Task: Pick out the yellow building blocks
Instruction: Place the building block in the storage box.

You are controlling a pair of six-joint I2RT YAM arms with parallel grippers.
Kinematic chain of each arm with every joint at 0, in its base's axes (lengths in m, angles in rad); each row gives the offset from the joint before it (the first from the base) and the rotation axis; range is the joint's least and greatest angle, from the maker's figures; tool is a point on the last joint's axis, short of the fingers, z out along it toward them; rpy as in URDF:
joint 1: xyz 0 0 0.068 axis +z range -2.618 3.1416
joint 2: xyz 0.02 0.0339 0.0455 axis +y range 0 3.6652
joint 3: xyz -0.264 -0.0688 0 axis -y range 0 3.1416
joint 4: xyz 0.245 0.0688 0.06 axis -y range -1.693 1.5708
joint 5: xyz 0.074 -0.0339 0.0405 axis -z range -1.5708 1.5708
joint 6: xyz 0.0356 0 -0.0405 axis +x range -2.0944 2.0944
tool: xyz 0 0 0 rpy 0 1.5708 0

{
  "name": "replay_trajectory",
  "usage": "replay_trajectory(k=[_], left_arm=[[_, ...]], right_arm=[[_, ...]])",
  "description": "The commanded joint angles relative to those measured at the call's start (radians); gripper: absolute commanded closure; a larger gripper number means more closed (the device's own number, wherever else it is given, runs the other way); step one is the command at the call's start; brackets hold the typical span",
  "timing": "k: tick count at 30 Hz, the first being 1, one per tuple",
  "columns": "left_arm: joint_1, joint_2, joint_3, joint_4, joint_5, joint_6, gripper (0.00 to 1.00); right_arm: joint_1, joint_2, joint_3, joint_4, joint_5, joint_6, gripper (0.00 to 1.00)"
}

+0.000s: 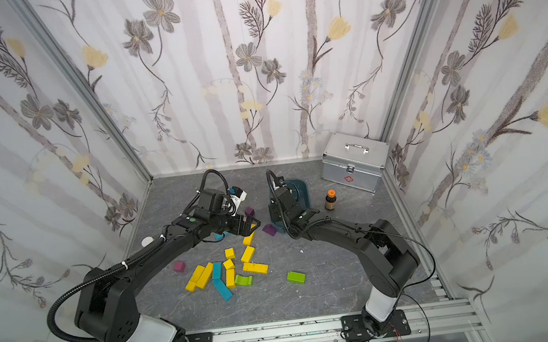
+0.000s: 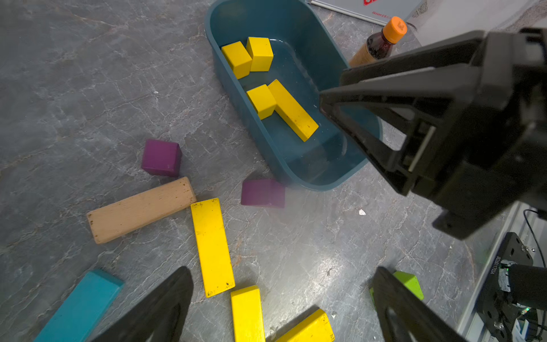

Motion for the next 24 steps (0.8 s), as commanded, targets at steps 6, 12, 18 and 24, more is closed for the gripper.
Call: replay_trajectory(k=[6,12,18,24], left_arm=[[-0.001,-0.052,-0.030,0.021,-0.087,-0.017,0.03],[-0.001,-0.068,-0.083,0.067,-0.131,-0.066,0.03],[-0.001,-0.083,-0.108,0.058,-0.156,-0.109,0.05],[-0.001,-0.138,-0.134,-0.009,-0.194,-0.137,0.08]], right_arm=[[0.016,-0.020,-0.024,0.084,0.033,-0.016,0.64],[0.025,-0.041,-0.051,0.114,0.013,-0.012,0.64],[0.039,-0.066,-0.060,0.110,0.000,-0.008,0.64],[0.077,-0.077,-0.055,0.107,-0.045,-0.009,0.63]])
